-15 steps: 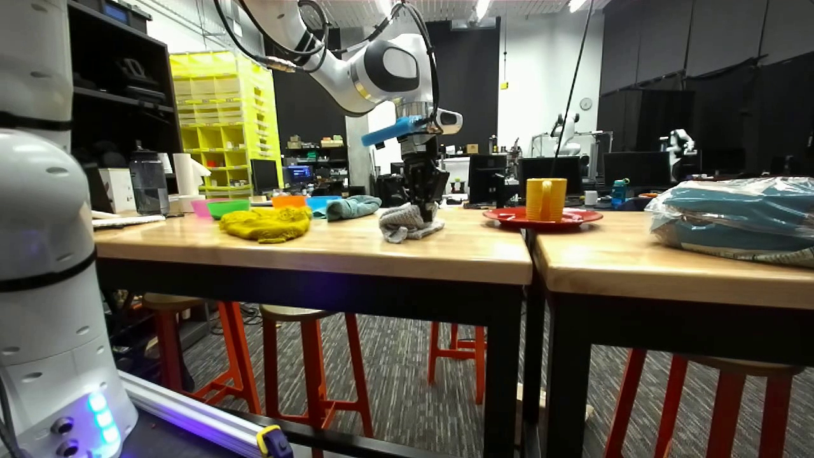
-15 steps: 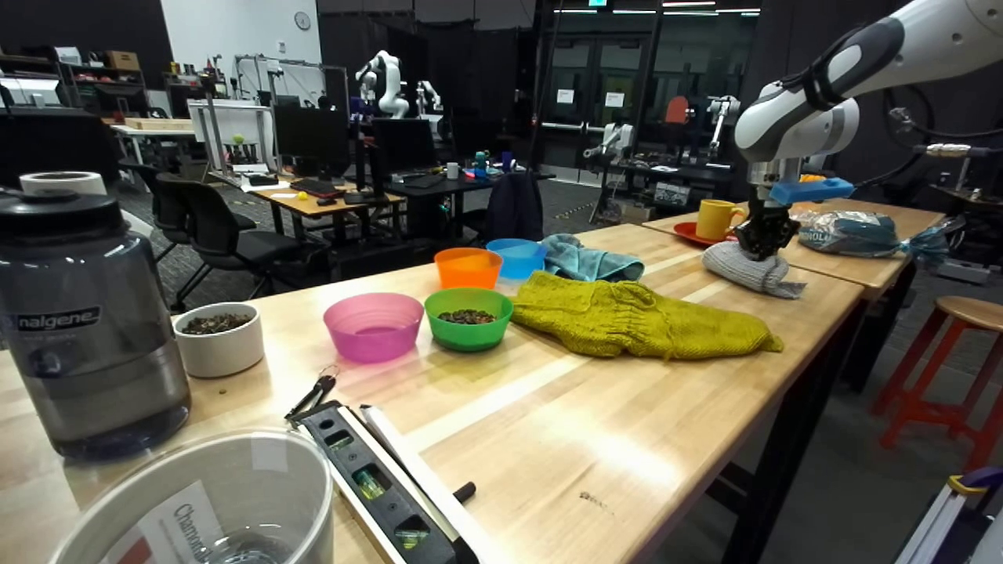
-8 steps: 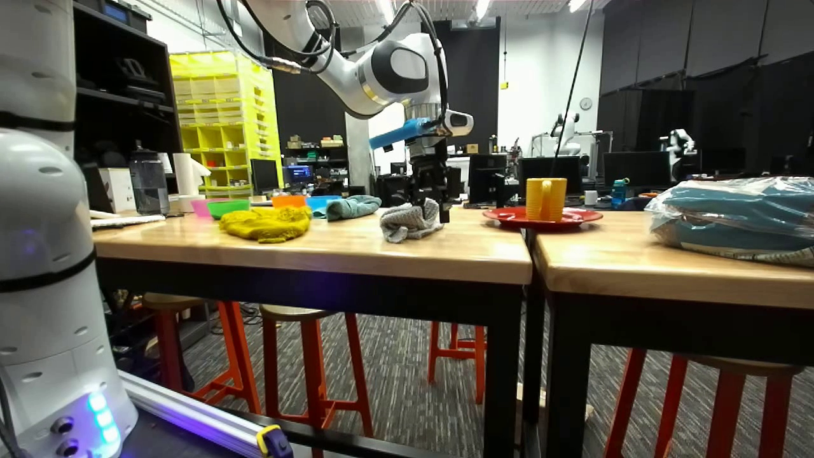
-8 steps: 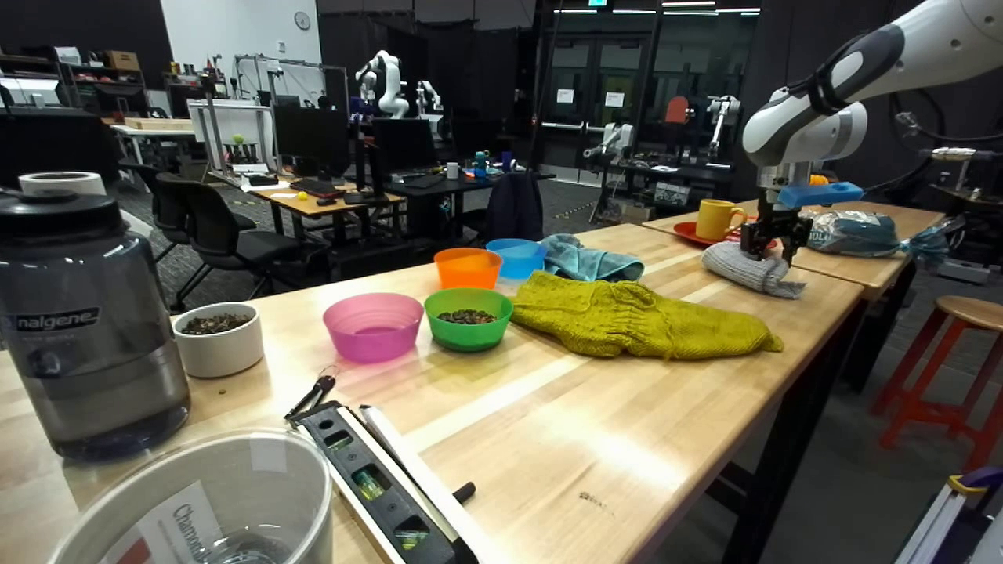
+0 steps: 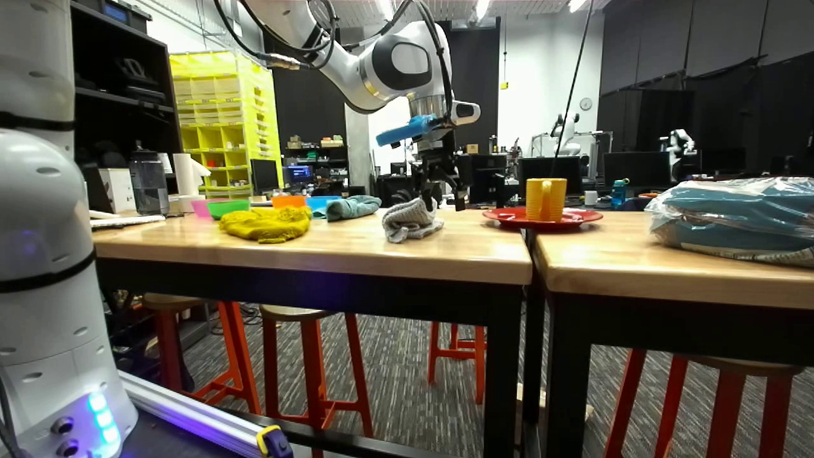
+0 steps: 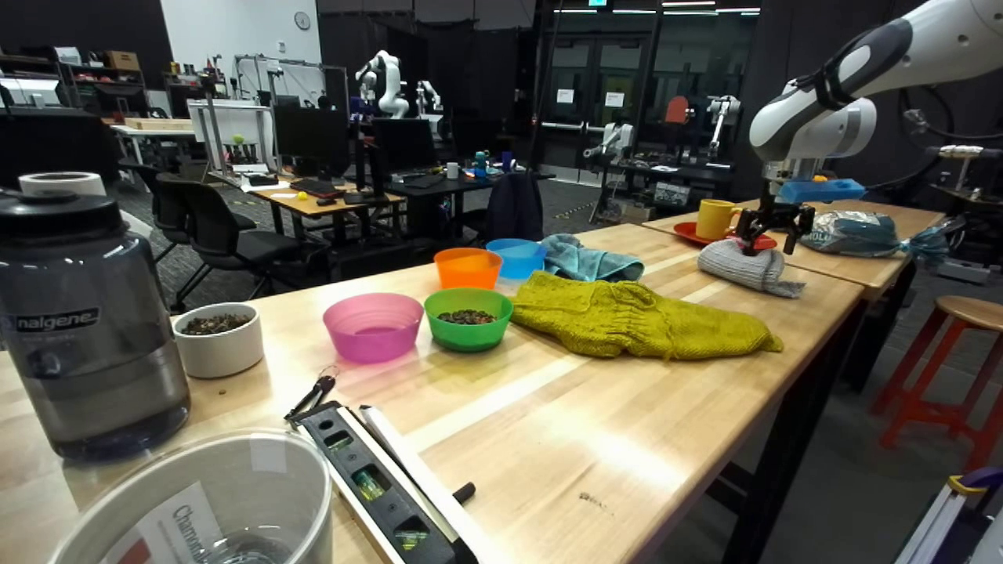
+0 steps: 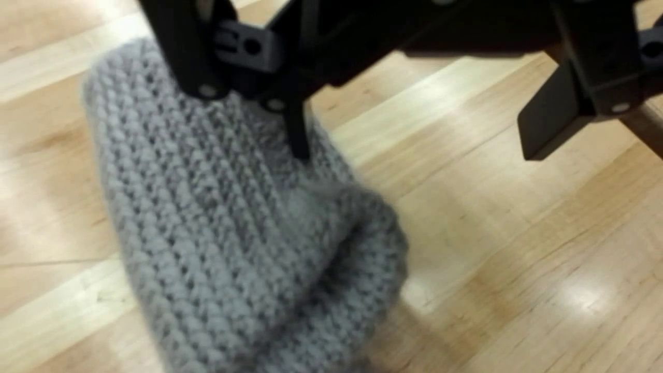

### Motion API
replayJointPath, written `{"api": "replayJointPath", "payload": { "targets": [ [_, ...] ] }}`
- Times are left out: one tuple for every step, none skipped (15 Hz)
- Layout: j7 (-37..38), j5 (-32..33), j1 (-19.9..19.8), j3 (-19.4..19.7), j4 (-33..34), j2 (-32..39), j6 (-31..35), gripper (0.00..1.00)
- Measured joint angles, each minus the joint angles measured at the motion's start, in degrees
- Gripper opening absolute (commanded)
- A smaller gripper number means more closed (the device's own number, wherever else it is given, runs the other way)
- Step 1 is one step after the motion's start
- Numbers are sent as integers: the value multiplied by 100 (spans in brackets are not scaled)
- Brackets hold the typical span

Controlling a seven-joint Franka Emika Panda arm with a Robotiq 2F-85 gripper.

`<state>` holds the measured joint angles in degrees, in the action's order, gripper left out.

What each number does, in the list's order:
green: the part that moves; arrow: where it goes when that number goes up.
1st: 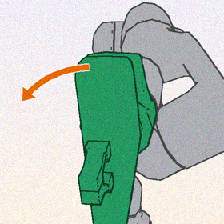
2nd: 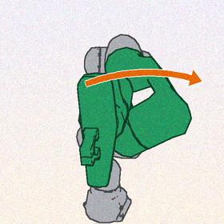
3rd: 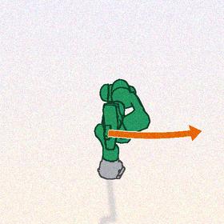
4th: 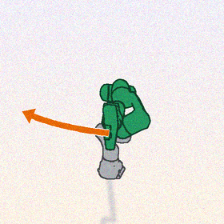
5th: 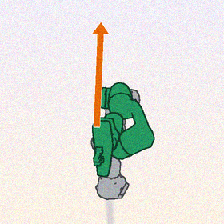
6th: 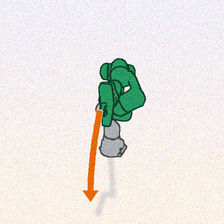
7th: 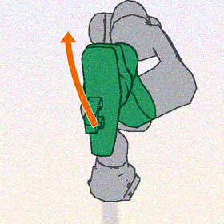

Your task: Fold the grey cloth twice.

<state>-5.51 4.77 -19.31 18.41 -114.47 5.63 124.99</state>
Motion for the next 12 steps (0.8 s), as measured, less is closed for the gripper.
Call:
{"api": "replayJointPath", "payload": {
  "targets": [
    [-19, 0, -1, 1, -1, -34, 21, 100],
    [-36, 0, -1, 4, -7, -78, 28, 100],
    [-55, 0, -2, 10, -13, -124, 30, 100],
    [-76, -8, -4, 17, -21, -170, 36, 100],
    [-103, -30, -5, 24, -34, -225, 49, 100],
    [-140, -66, -5, 28, -46, -282, 64, 100],
    [-202, -132, -4, 28, -62, -342, 82, 100],
    [-278, -209, -1, 24, -82, -407, 102, 100],
    [-356, -292, 7, 14, -112, -479, 129, 100],
    [-427, -358, 22, 4, -143, -551, 165, 100],
    [-491, -418, 42, -9, -183, -625, 202, 100],
    [-556, -486, 72, -26, -221, -705, 231, 100]
  ]
}}
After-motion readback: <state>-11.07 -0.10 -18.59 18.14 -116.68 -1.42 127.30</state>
